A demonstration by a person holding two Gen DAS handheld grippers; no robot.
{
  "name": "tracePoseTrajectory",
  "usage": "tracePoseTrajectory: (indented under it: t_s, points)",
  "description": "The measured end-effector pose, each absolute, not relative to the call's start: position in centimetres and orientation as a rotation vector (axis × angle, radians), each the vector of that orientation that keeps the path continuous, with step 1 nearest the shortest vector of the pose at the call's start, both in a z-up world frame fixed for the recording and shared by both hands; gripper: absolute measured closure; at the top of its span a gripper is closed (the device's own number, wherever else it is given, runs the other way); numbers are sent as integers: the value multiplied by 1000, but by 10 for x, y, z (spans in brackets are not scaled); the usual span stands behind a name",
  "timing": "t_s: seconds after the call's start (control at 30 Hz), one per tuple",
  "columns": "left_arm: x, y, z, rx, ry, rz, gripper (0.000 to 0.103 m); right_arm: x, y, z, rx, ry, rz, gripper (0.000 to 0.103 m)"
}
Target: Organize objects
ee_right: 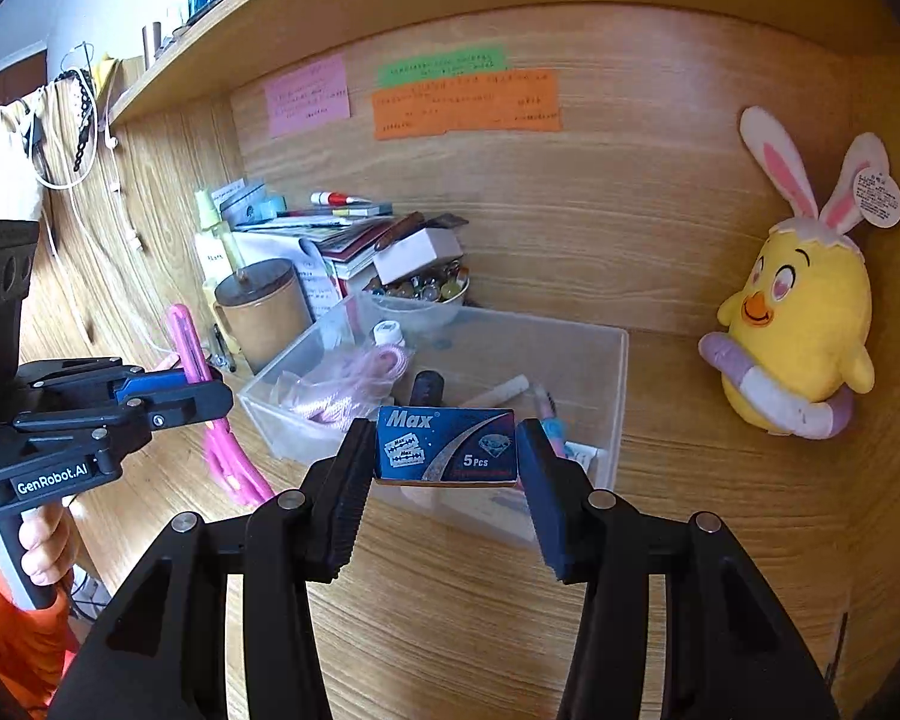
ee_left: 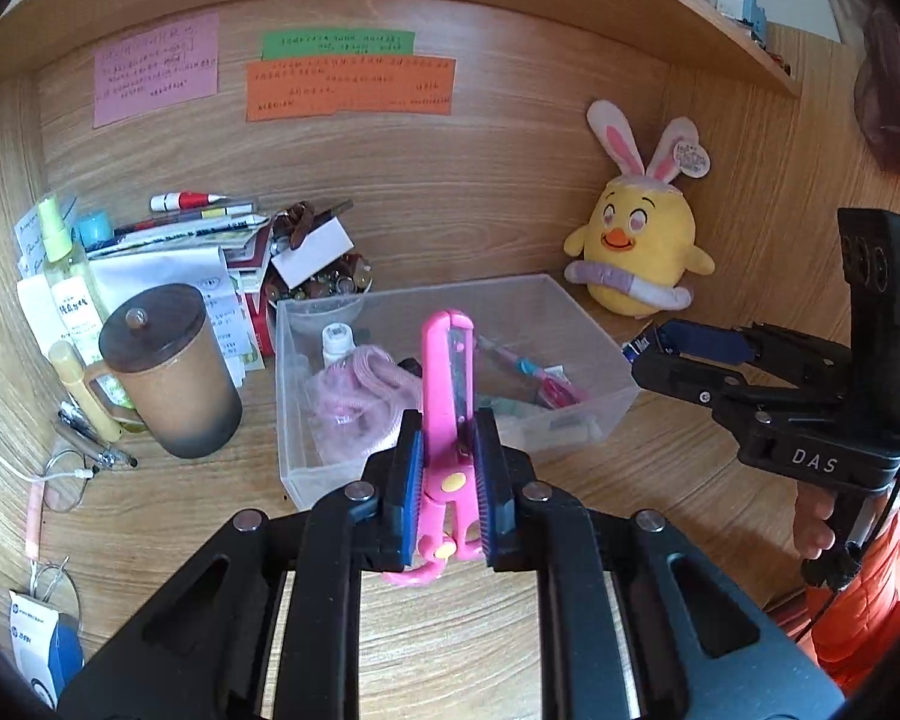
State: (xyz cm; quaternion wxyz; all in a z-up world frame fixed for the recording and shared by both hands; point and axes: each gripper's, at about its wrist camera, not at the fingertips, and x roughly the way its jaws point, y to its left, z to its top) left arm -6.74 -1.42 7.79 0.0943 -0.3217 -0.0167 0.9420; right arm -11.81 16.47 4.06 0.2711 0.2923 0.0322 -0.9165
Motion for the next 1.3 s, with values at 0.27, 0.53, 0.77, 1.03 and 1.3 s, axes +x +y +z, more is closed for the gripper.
tracePoseTrajectory:
  t_s: [0.27, 0.53, 0.77, 1.03, 1.3]
  points:
    - [-89, -29, 105, -885, -80, 2877, 97, -139, 169, 46, 765, 78, -2504, 58]
    - [-133, -39, 83, -1012, -58, 2900, 97, -170, 158, 21, 859, 87, -2490, 58]
    - [-114, -43, 58, -1094, -48, 2811, 96, -194, 144, 0, 961, 140, -2459, 58]
    - [-86, -41, 12, -1271, 73, 2704, 73, -211, 131, -22, 1073, 144, -2424, 58]
    - [-84, -34, -40, -1462, 116, 2538, 56, -209, 130, -24, 1111, 135, -2416, 52]
